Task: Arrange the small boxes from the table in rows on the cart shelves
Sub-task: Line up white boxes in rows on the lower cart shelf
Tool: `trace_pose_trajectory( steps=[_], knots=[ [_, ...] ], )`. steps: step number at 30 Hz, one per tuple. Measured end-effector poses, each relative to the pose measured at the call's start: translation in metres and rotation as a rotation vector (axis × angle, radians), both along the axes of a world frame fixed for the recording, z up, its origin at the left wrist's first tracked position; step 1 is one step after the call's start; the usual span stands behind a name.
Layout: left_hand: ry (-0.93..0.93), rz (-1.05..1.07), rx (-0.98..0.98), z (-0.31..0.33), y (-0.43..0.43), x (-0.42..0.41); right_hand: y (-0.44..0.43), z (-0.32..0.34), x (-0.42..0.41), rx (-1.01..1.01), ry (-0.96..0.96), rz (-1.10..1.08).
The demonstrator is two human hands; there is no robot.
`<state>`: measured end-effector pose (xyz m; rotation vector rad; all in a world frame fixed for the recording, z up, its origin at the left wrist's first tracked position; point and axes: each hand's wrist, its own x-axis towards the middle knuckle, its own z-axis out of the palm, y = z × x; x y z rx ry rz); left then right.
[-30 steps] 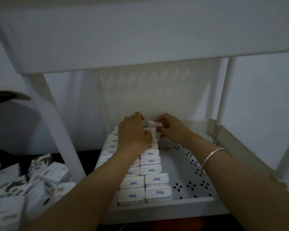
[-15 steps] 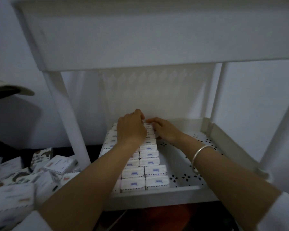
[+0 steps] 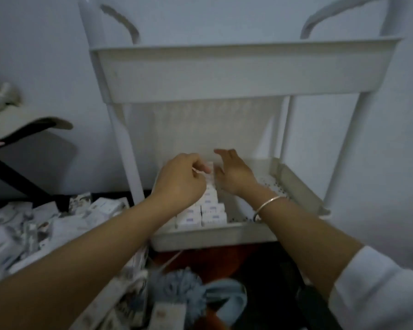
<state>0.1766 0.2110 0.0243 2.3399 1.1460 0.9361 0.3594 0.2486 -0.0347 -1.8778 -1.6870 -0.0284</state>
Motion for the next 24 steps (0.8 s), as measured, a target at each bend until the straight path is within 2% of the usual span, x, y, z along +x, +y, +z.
trace_pose_trajectory(
  steps=[7, 10, 15, 18, 20, 24],
  knots=[
    [0.295, -0.324, -0.187, -0.01, -0.108, -0.053, -0.124, 0.025, -0.035, -0.018, -0.038, 0.209],
    [0.377, -0.455, -0.233, -0.015, -0.148, -0.069, -0.185, 0.023, -0.046, -0.114, -0.015, 0.269],
    [0.506, -0.438, -0.067, -0.017, -0.196, -0.087, -0.272, 0.018, -0.049, -0.252, 0.033, 0.265],
    [0.643, -0.431, 0.078, -0.029, -0.217, -0.092, -0.306, 0.0, -0.056, -0.186, 0.117, 0.182],
    [0.656, -0.395, 0.127, -0.044, -0.227, -0.095, -0.318, -0.017, -0.062, -0.143, 0.134, 0.113],
    [0.61, -0.352, 0.176, -0.075, -0.237, -0.095, -0.321, -0.04, -0.067, -0.098, -0.07, 0.066]
  ],
)
